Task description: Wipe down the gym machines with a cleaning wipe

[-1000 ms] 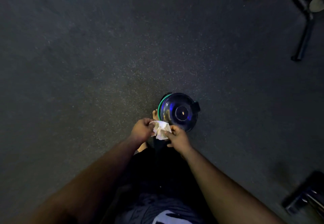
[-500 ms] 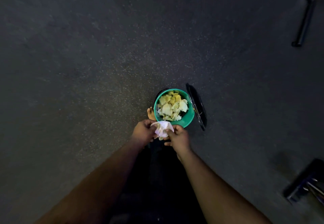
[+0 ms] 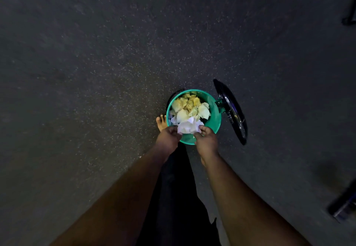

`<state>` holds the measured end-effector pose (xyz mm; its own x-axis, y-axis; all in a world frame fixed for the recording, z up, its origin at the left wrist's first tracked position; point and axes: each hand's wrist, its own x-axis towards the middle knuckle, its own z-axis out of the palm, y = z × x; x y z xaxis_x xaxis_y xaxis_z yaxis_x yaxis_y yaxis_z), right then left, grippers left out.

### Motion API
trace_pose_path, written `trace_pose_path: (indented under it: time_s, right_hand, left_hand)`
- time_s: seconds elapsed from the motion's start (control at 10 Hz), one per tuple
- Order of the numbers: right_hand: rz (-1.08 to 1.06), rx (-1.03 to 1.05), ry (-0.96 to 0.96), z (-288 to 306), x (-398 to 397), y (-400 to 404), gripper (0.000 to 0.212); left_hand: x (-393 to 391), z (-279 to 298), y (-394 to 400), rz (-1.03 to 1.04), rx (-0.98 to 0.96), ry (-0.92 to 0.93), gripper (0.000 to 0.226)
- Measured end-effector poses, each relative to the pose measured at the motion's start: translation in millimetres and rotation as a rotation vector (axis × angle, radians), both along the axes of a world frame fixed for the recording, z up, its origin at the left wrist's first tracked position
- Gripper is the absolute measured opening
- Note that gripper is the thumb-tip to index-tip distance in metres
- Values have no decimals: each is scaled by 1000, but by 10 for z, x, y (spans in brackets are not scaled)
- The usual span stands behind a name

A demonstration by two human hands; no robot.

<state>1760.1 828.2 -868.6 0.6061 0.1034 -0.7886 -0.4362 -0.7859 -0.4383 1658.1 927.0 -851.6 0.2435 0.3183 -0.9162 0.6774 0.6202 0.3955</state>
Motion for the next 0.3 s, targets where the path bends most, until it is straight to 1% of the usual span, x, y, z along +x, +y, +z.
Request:
trace_pose_path:
  time_s: [0.1,0.2,0.3]
  right_hand:
    - [10,-13,-9,-34,12,-55,47]
    - [-14,28,22,21,-17,-103,57]
    - [-2,75,2,203,-41,-90,58]
  left_hand:
    - [61,-98,-61,-63,-9,47,45]
    - [56,-24,-98,-88,10,52,56]
    - [5,139,-113,-65,30,5,61]
